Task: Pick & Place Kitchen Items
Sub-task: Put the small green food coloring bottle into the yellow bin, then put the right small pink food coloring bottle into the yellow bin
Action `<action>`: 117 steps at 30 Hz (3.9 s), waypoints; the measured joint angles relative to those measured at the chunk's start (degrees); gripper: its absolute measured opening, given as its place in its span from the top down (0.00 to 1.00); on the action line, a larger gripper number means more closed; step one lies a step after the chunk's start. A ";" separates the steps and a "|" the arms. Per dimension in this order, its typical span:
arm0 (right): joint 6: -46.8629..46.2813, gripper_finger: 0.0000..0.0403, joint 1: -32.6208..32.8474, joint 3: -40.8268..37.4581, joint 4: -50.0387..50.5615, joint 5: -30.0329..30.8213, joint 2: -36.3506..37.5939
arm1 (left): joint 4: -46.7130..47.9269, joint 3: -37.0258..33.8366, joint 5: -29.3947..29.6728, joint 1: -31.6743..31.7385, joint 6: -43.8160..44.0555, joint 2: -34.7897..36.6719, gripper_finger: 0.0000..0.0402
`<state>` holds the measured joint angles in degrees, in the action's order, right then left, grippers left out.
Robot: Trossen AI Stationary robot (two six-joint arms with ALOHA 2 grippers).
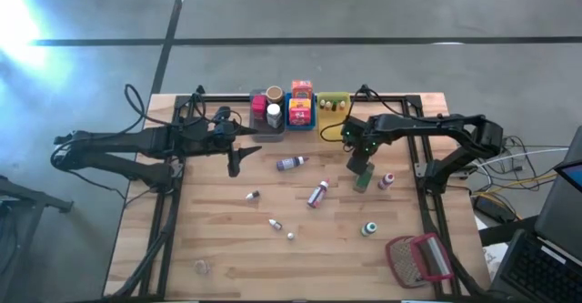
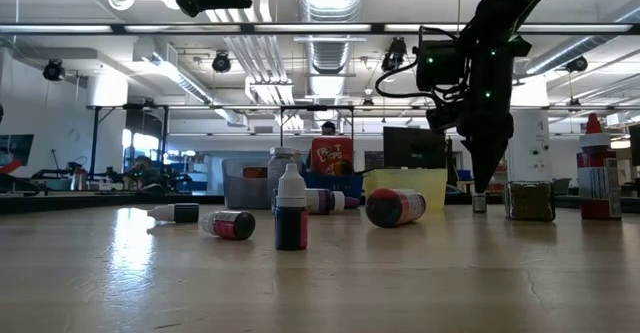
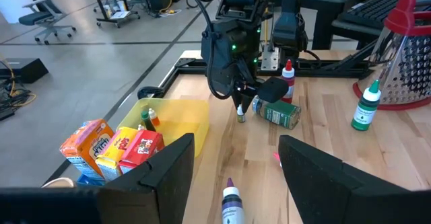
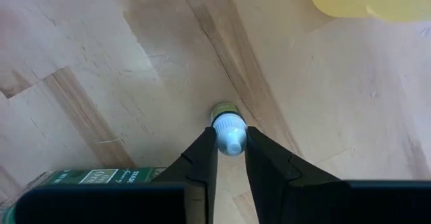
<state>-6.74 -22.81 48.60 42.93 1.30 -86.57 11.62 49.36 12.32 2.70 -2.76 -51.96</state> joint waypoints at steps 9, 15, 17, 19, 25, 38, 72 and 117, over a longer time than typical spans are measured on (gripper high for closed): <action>2.04 0.86 0.04 7.01 6.56 1.67 -0.01 | 0.00 0.00 0.00 -0.01 -0.02 0.00 0.45; 5.11 0.86 0.02 15.06 12.79 1.62 -0.01 | 0.00 0.00 0.00 -0.01 0.00 0.00 0.45; 5.51 0.85 0.02 18.37 13.83 1.34 -0.01 | 0.00 0.00 0.00 -0.01 0.00 0.00 0.45; 6.89 0.85 0.02 21.46 14.33 1.25 -0.01 | 0.00 0.00 0.00 -0.01 -0.02 0.00 0.45; 12.55 0.85 -3.09 29.79 14.22 0.97 -1.87 | 0.00 0.00 0.00 -0.01 -0.01 0.00 0.45; 20.66 0.85 -14.22 38.38 16.04 -2.68 -16.64 | 0.00 0.00 0.00 0.00 0.00 0.00 0.45; 25.15 0.85 -21.23 37.96 6.52 -2.67 -27.92 | 0.02 0.00 0.00 0.00 -0.01 0.00 0.45; 25.25 0.67 -22.97 35.49 1.69 -2.33 -27.91 | 0.02 0.00 0.00 -0.02 -0.01 0.00 0.45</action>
<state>18.51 -45.78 84.09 44.62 -1.03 -114.48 11.64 49.36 12.32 2.68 -2.77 -51.96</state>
